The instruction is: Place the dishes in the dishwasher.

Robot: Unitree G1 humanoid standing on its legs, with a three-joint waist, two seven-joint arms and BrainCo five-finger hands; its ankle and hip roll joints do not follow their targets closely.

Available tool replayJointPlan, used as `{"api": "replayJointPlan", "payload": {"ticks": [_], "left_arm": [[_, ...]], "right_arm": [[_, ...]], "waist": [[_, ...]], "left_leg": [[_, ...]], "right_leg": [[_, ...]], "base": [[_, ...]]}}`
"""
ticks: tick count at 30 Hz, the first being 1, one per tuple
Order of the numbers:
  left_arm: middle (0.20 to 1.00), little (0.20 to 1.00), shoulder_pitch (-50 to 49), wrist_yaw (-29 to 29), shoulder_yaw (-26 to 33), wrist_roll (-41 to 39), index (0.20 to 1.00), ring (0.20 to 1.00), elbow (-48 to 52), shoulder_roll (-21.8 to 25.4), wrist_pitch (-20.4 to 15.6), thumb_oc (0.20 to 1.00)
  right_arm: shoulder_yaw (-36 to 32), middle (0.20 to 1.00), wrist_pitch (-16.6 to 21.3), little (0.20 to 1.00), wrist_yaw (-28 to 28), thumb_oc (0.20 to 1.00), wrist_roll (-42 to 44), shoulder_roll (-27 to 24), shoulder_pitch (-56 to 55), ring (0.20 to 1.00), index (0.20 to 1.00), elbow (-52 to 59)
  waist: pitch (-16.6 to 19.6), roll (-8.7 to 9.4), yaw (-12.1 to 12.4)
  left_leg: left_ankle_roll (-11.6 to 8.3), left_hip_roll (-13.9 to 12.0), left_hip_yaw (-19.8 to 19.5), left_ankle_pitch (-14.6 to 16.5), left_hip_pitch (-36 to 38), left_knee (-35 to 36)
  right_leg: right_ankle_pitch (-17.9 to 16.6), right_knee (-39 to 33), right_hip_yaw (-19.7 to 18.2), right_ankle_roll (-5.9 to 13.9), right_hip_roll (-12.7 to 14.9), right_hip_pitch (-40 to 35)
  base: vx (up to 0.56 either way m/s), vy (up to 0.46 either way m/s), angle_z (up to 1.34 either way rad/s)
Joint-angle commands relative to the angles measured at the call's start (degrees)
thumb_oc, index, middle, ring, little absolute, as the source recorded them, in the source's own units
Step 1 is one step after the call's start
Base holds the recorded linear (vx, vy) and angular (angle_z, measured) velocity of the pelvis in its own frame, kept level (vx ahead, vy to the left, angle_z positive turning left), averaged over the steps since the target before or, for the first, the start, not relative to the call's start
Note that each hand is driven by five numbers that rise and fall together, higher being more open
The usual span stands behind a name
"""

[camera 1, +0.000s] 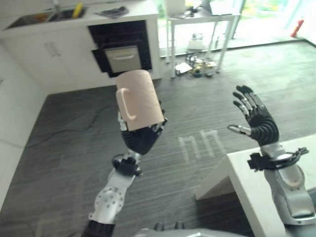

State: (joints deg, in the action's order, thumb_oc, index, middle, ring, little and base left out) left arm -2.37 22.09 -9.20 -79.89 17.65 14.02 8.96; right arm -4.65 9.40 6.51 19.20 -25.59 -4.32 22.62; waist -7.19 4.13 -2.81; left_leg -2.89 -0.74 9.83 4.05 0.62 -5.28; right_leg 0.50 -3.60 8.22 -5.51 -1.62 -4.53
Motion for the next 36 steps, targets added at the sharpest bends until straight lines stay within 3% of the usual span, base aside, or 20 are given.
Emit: {"api": "replayJointPlan", "payload": {"ticks": [1,2,3,6,17,18,19,36], "left_arm": [[0.2,0.2,5.4,2.4,0.3,-2.4,0.2,0.2,3.2,0.0,-0.5,0.2],[0.2,0.2,5.7,3.1,0.9,-3.2,0.2,0.2,3.0,0.2,-0.3,0.2],[0.2,0.2,5.5,3.6,1.6,-3.2,0.2,0.2,2.6,0.4,-1.2,0.2],[0.2,0.2,5.1,3.8,2.0,-2.2,0.2,0.2,2.3,0.4,-3.0,0.2],[0.2,0.2,5.5,3.2,1.6,-1.4,0.2,0.2,1.8,0.3,-2.8,0.2],[0.2,0.2,5.5,3.3,1.6,-1.2,0.2,0.2,1.6,0.2,-2.8,0.2],[0.2,0.2,2.4,6.3,2.4,2.8,0.2,0.2,0.6,-0.5,-4.4,0.2],[0.2,0.2,0.3,5.7,4.9,2.0,0.2,0.2,0.6,0.0,-5.4,0.2]], "right_arm": [[-3.9,1.0,5.2,1.0,-1.1,1.0,2.2,-1.8,1.6,1.0,1.0,0.4],[-4.3,1.0,5.5,1.0,-1.0,1.0,1.9,-1.8,1.4,1.0,1.0,0.5],[-4.5,1.0,5.6,1.0,0.3,1.0,2.8,-1.9,1.1,1.0,1.0,0.5],[-4.3,1.0,5.4,1.0,2.2,1.0,4.3,-1.3,0.9,1.0,1.0,0.5],[-3.2,1.0,4.2,1.0,2.3,1.0,1.9,-0.5,1.7,1.0,1.0,0.3],[-3.4,1.0,4.1,1.0,2.2,1.0,2.0,-0.5,1.8,1.0,1.0,-0.1],[-0.6,1.0,4.3,1.0,4.7,1.0,5.9,0.9,2.1,1.0,1.0,-0.4],[0.7,1.0,3.2,1.0,3.7,1.0,4.5,2.3,1.5,1.0,1.0,0.5]], "waist": [[2.3,-1.83,-3.3],[2.7,-2.36,-4.1],[3.2,-3.38,-4.6],[4.1,-4.3,-4.9],[5.7,-3.4,-3.2],[5.9,-3.23,-3.2],[3.4,-3.78,-2.6],[4.4,-3.03,-1.1]], "left_leg": [[0.88,-1.1,2.1,3.0,3.1,1.3],[0.92,-1.5,4.5,2.2,4.0,3.7],[1.44,-1.1,4.6,1.1,5.9,8.2],[1.85,-0.7,3.2,0.8,6.3,10.3],[2.79,0.0,1.4,1.0,5.9,10.3],[2.92,0.2,1.2,1.0,6.0,10.3],[3.1,1.3,-7.0,1.2,6.2,10.2],[2.43,1.0,-7.1,1.6,6.5,7.8]], "right_leg": [[1.8,-1.3,-1.9,9.45,2.9,-1.8],[1.6,-1.4,-0.5,9.86,3.2,-1.6],[1.4,-1.4,-0.2,10.35,3.3,-0.9],[0.8,-1.4,-0.8,10.89,3.4,0.1],[0.5,-0.9,1.2,11.52,4.2,0.2],[0.4,-1.2,0.9,11.49,4.1,0.0],[2.6,1.4,-8.3,10.0,2.2,0.4],[2.1,-1.2,-7.4,8.79,0.2,-1.5]], "base": [[-0.1,0.148,1.54],[-0.07,0.255,1.19],[-0.04,0.27,0.76],[0.0,0.18,0.3],[0.01,0.069,0.17],[0.0,0.0,0.0],[0.0,0.0,0.0],[-0.01,-0.055,0.07]]}}
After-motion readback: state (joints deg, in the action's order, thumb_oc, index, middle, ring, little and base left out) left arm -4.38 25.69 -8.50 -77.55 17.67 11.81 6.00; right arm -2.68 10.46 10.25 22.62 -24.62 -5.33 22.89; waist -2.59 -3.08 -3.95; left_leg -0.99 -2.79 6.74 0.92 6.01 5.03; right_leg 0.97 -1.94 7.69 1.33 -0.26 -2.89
